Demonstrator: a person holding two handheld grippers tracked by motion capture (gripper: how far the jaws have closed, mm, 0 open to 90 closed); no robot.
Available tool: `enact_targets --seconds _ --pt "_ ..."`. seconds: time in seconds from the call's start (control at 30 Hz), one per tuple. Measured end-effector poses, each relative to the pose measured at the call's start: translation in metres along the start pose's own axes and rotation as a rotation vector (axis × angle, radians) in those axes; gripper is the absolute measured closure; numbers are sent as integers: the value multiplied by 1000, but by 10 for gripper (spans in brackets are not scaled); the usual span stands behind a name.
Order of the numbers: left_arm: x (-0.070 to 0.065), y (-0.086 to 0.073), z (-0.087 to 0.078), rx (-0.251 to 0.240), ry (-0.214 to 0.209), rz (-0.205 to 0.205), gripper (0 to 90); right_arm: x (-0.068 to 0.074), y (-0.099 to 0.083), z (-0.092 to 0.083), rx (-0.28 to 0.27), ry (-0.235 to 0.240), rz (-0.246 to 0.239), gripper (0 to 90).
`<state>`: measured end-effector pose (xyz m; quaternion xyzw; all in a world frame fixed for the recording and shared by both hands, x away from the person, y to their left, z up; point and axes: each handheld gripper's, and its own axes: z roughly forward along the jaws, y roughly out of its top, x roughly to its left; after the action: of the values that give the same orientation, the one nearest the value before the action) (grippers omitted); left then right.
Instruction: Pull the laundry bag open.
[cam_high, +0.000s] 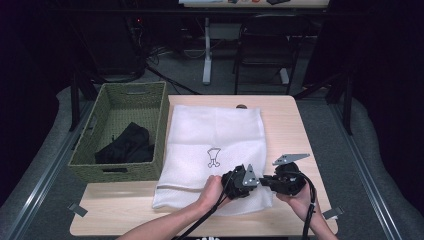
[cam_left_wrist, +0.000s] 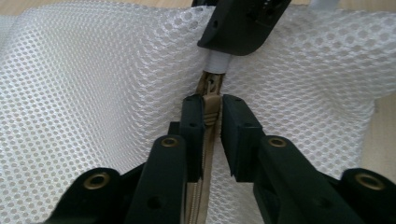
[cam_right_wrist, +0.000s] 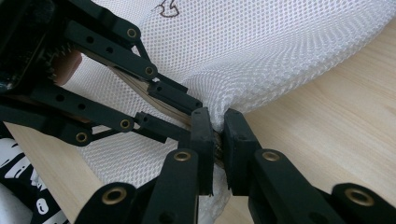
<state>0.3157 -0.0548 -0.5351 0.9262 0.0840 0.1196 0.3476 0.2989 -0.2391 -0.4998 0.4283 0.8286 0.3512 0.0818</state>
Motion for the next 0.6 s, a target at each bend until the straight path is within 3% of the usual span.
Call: enact_targets --seconds 0.33,0.6 --pt "-2 0 0 -13 11 -4 848 -1 0 -1 -13 -8 -2 843" --pt "1 -1 2 5 -19 8 836 1 0 1 -3 -4 -13 843"
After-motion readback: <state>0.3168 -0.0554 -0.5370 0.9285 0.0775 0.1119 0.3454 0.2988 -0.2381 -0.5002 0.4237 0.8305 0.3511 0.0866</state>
